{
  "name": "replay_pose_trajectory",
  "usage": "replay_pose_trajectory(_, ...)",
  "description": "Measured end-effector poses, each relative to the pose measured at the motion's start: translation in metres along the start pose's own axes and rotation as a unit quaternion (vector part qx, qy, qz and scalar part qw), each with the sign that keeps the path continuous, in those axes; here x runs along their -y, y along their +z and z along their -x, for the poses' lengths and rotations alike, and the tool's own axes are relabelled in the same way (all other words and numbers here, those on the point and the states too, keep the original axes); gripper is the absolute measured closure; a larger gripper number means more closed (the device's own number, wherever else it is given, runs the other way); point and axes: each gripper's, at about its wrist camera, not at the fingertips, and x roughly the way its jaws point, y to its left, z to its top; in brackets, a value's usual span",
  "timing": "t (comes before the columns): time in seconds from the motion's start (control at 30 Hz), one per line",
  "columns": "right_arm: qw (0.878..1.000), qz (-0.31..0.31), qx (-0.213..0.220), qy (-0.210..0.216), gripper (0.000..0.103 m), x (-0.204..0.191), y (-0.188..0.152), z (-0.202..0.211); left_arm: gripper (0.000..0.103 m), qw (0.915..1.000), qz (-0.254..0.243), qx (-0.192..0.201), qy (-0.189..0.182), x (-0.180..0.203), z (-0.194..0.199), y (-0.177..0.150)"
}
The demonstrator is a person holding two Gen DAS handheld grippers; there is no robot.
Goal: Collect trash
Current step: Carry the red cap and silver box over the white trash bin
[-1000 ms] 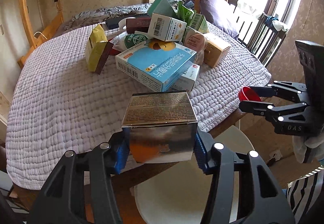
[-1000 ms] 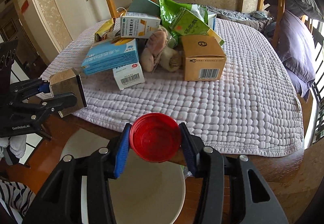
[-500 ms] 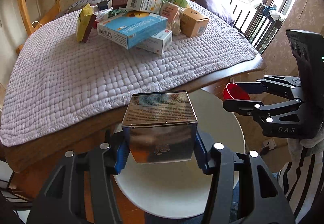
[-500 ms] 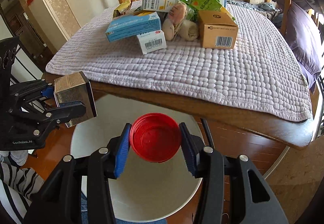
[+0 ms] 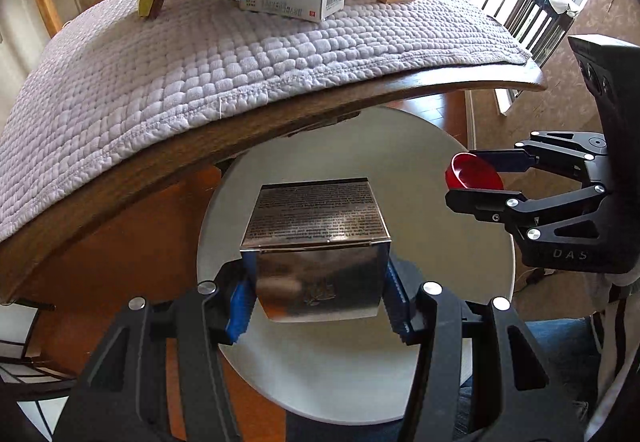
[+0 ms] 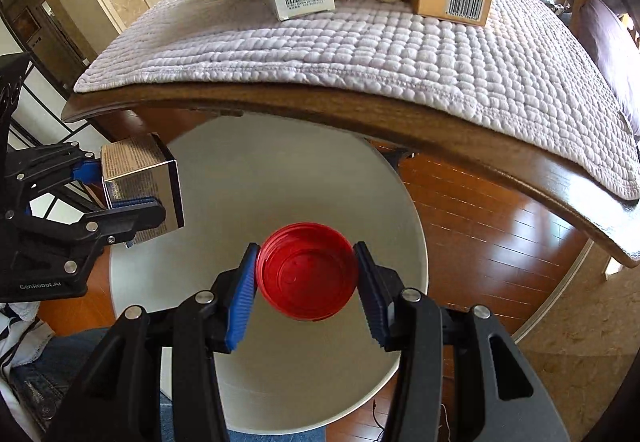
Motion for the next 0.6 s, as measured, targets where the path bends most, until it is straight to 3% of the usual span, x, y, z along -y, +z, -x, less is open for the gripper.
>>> replay_pose_trajectory(0.6, 1.000, 0.000, -0.008, -0.004, 0.056, -0.004, 0.005, -0.011, 0.048, 0.9997, 0.002, -0.025, 0.003, -0.007, -0.028, 0.002)
